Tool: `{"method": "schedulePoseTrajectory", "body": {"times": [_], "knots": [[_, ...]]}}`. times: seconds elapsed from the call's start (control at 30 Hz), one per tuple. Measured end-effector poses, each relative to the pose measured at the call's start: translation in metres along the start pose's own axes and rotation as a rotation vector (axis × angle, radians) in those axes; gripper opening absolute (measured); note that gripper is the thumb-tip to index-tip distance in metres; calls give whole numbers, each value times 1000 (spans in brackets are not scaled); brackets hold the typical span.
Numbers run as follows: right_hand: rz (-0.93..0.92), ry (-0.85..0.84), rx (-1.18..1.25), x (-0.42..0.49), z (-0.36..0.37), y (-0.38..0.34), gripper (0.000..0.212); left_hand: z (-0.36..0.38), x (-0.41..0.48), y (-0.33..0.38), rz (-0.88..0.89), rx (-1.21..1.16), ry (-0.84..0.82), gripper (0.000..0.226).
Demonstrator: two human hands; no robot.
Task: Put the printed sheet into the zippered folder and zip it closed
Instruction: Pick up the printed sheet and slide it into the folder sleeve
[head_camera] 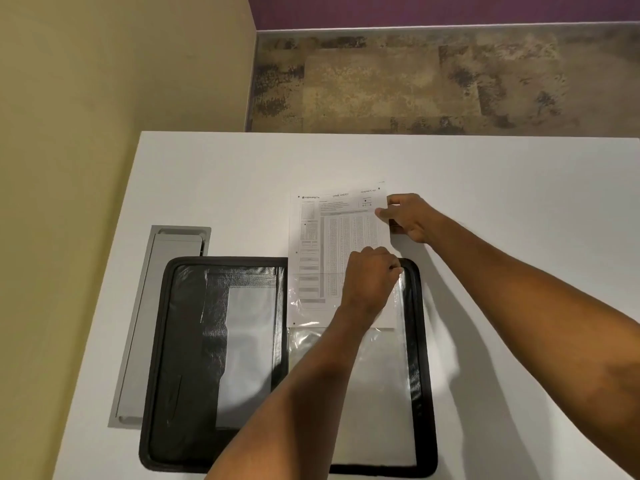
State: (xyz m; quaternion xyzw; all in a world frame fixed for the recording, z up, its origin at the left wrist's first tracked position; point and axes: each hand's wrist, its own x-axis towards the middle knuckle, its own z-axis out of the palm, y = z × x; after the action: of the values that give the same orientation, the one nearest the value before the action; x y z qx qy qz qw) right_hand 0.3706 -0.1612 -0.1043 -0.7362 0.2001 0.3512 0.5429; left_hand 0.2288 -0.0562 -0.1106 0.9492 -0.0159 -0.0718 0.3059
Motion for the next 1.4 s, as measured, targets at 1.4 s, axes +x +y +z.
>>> {"method": "schedulePoseTrajectory", "body": {"times": [1.4], "knots": [[-166,-522,-746,-63,-22,33,42,5,-10,-2,-29,-153,-10,18]]}}
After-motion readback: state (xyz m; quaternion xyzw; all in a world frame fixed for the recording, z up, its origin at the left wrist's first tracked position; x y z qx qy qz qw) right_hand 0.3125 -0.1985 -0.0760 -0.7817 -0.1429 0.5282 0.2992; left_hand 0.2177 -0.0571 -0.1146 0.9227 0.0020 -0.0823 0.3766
